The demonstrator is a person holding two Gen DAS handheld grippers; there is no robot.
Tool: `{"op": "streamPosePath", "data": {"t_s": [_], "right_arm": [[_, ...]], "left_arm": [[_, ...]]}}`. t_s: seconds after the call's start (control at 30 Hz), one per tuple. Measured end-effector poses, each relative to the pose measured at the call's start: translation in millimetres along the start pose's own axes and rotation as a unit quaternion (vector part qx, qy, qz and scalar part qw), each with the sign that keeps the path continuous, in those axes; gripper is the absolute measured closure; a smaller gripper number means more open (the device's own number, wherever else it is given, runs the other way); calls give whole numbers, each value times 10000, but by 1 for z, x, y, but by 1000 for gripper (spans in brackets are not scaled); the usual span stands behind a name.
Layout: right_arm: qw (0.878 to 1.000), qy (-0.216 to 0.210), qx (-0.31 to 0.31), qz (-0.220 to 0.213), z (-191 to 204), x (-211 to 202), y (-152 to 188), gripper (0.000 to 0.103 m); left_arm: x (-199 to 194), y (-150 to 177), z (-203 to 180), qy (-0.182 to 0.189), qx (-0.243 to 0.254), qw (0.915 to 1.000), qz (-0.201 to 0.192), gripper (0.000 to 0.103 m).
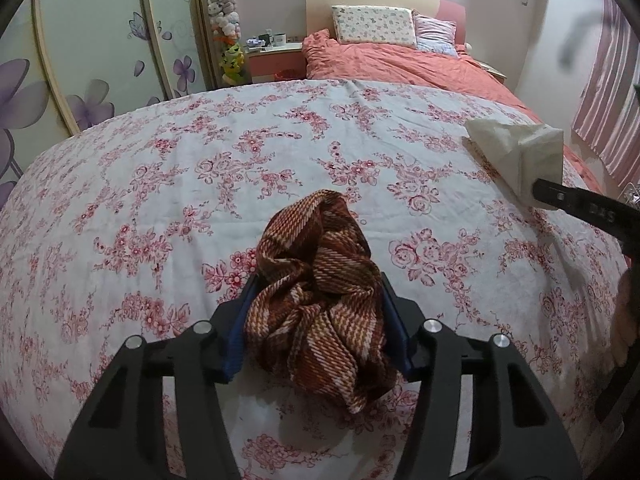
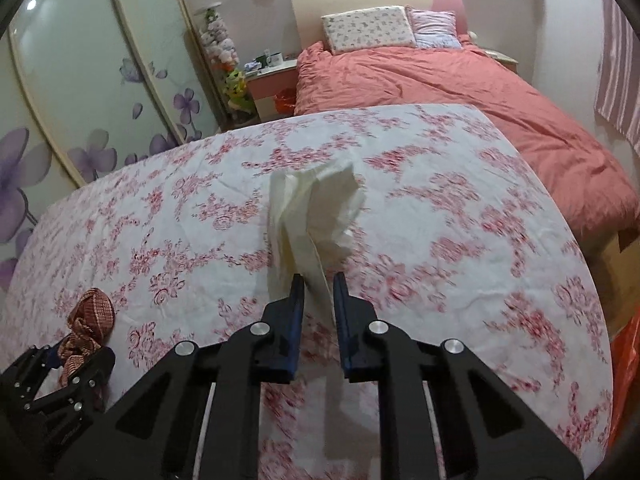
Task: Collect trash
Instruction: 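Grasp the cream cloth with the right tool while the left tool holds the scrunchie, then lift the cream cloth with the right tool while the left tool lifts the scrunchie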
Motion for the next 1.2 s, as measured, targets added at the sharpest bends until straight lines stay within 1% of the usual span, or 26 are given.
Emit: {"op": "streamPosePath", "data": {"t_s": [0.13,0.3,0.53,0.63,0.7,0.77,0.8,0.83,0.87,0.9,1.0,1.2], "right_arm": [[10000,-43,86,17,-6,-6,6,92],[9997,-151,174,21,-13,-12,13,99],[9989,-409,208,0,-14,-14,16,98],[9989,-433,157,-99,-9,-14,11,94],[9989,-410,156,-159,-7,-13,8,78],[9987,-396,221,-216,-6,-11,5,76],[9987,-382,229,-228,-5,-9,4,76],[9989,-370,186,-209,-4,-8,4,80],[9991,-365,110,-179,-2,-6,5,101],[9993,-341,13,-137,0,-5,7,102],[9993,-315,-105,-194,-2,-9,10,102],[9992,-308,50,-267,-14,-23,12,102]], "left_arm": [[0,0,-5,-56,29,10000,-2,48],[1,-1,-5,-58,-6,10000,0,48],[2,0,-3,-28,-37,10000,4,47],[2,0,-3,-30,-33,10000,3,47],[3,0,-3,-28,-37,10000,0,47],[3,0,-4,-25,-40,10000,0,48],[3,-1,-4,-17,-37,10000,-7,49],[3,-1,-4,-10,-42,10000,-15,53],[3,-2,-4,3,-56,10000,-24,54],[4,-3,-4,20,-79,10000,-34,57],[3,-4,-4,90,-114,9999,-68,61],[-2,-7,-4,223,-228,9995,-85,64]]}}
Point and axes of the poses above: each gripper's, at about its wrist camera, not at the fingertips, and x roughly the way its jaws point, z to its left, y to its underside, the point moved 2 cm from there along x, roughly the way its jaws point, and after that the axes turned 10 degrees about -z, right-handed, at the moved point
